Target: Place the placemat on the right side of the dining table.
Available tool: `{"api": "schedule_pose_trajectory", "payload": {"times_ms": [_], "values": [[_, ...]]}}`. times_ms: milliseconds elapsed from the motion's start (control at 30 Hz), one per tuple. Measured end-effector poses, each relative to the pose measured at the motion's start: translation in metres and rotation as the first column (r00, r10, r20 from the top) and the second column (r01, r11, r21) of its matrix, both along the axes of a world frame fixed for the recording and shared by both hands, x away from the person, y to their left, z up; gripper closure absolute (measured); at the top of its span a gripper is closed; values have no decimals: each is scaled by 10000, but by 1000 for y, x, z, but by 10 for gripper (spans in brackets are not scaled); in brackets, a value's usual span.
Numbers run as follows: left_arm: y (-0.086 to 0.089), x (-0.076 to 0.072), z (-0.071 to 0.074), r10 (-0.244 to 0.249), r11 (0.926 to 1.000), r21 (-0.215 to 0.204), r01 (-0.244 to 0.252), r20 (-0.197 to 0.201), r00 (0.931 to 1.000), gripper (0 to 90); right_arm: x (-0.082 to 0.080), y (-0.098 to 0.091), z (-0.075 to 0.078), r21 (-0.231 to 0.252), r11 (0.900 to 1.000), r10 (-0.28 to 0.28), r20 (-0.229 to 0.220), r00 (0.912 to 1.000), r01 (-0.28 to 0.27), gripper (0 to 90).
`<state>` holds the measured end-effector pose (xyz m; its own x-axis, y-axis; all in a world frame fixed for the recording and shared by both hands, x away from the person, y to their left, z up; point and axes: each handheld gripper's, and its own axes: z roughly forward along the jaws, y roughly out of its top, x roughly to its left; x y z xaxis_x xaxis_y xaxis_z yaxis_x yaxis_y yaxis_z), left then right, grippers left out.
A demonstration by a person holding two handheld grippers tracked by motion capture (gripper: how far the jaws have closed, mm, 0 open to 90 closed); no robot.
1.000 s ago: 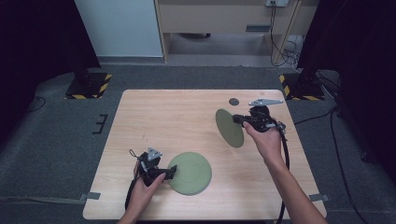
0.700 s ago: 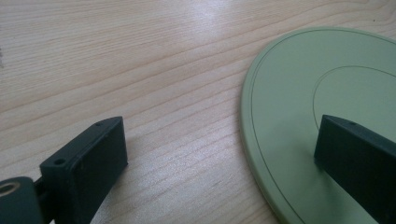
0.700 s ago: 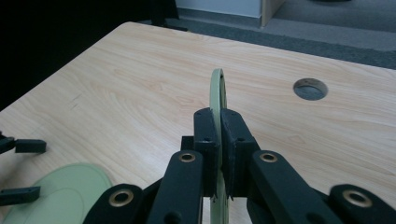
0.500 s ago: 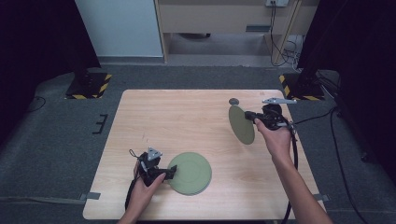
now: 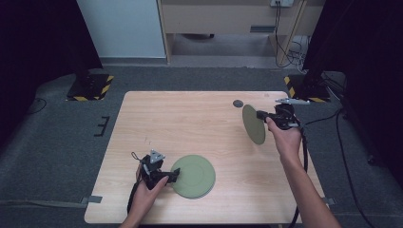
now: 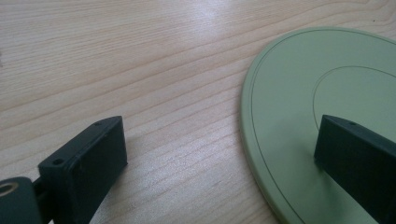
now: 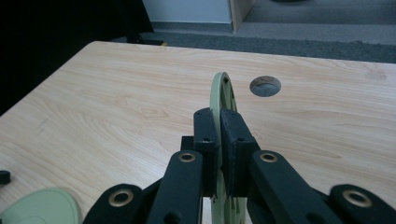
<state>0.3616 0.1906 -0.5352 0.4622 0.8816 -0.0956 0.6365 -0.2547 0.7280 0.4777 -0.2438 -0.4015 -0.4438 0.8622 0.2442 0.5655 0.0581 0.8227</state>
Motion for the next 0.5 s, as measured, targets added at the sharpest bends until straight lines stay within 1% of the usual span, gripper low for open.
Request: {"api": "schedule_pose_trajectory", "payload": {"times_ms": [200,233,367,500], "values": [[1,0,1,-87,10000,-48,87,18,10000,24,1,5,-1,-45,10000,44,55,10000,-43,862],[2,0,2,-78,10000,-43,78,110,9999,27,1,6,-1,-32,10000,45,41,10000,-45,862],[9,-1,8,168,9997,-188,-161,374,9992,27,3,10,-3,-33,10000,67,35,10000,-67,861],[20,1,9,520,9986,-137,-515,369,9980,27,3,13,-4,-38,10000,63,45,10000,-63,861]]}}
